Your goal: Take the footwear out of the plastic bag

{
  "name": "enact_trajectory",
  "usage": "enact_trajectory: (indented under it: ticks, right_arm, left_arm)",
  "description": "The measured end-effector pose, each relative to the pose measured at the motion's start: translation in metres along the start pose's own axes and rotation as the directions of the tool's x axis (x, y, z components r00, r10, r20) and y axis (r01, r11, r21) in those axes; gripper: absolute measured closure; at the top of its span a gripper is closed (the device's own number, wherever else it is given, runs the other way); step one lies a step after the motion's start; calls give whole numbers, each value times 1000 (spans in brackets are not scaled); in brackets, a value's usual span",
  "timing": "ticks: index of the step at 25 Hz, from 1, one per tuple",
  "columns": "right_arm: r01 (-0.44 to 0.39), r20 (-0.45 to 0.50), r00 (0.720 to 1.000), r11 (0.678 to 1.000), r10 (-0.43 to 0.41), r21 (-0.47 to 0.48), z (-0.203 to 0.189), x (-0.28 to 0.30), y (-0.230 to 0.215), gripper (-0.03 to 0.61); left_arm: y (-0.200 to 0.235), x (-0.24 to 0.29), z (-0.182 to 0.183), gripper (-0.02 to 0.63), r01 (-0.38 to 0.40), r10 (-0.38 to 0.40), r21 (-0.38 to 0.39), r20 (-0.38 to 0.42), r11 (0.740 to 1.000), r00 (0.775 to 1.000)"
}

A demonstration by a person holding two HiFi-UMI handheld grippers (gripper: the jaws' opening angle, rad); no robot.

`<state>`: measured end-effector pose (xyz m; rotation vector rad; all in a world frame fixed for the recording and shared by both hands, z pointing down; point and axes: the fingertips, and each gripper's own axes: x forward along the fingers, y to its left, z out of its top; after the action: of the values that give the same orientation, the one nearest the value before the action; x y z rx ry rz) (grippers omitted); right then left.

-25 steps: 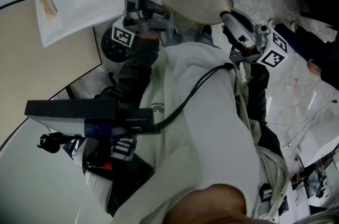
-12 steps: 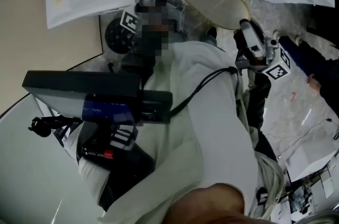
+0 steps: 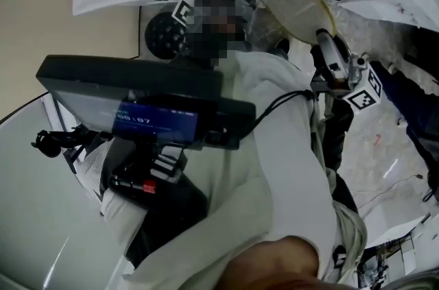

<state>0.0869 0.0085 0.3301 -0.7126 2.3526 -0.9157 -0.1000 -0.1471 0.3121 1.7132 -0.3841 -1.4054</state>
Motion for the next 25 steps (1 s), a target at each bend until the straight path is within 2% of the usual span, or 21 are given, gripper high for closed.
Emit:
enact_trajectory:
  ticks: [5,13,20,25]
  right_arm:
    - [-12,-14,1000,1000,12,9,-2,-6,1,537]
    - [-14,-2,1000,1000,14,17,1,-28,7,537]
    - [-27,13,1000,999,27,-28,8,-49,22,538]
    - [-26,18,999,998,27,-59,15,-73,37,538]
  left_arm:
    - [-1,-4,9,516,0,0,7,30,1000,1000]
    - [-3,-3,23,561,5,-6,29,49,1000,999]
    - [-6,-2,33,607,19,-22,51,61,999,998]
    - [-10,0,42,609,30,-35,82,54,996,998]
